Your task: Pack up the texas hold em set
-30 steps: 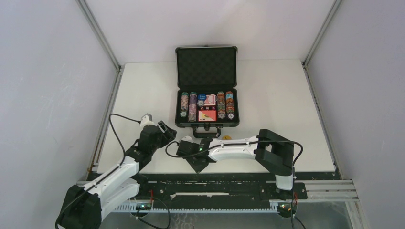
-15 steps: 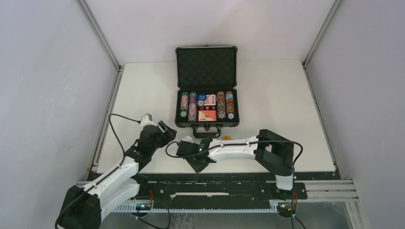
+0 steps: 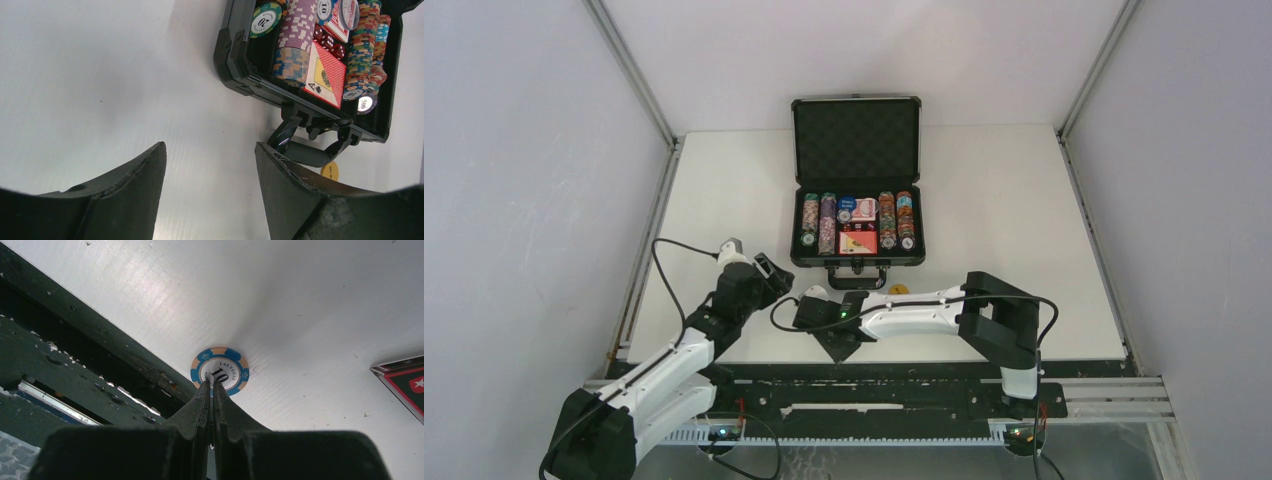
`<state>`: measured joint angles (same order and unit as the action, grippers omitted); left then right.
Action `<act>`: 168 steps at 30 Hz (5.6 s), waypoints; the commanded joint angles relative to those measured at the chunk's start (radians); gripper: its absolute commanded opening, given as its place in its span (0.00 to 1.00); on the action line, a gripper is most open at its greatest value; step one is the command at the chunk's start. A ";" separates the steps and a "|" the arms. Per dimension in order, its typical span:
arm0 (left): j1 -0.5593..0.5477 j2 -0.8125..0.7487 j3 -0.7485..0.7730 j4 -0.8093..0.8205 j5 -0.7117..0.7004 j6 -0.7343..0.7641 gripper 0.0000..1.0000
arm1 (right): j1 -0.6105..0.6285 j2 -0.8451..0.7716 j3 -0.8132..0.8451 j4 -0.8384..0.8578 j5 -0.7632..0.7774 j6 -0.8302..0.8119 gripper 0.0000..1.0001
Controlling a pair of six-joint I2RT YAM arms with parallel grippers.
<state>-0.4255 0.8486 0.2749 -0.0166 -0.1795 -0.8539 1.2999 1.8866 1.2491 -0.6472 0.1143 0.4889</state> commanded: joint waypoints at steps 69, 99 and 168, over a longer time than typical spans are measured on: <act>-0.009 -0.013 0.030 0.017 -0.002 0.019 0.70 | -0.074 -0.018 -0.008 0.033 0.030 -0.020 0.12; -0.010 0.004 0.032 0.023 -0.007 0.023 0.70 | 0.061 -0.092 -0.114 0.179 0.056 -0.191 0.74; -0.010 0.005 0.033 0.026 0.002 0.024 0.70 | 0.025 -0.055 -0.049 0.119 0.141 -0.193 0.35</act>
<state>-0.4294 0.8619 0.2749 -0.0166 -0.1795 -0.8536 1.3453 1.8534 1.1687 -0.5396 0.2283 0.3004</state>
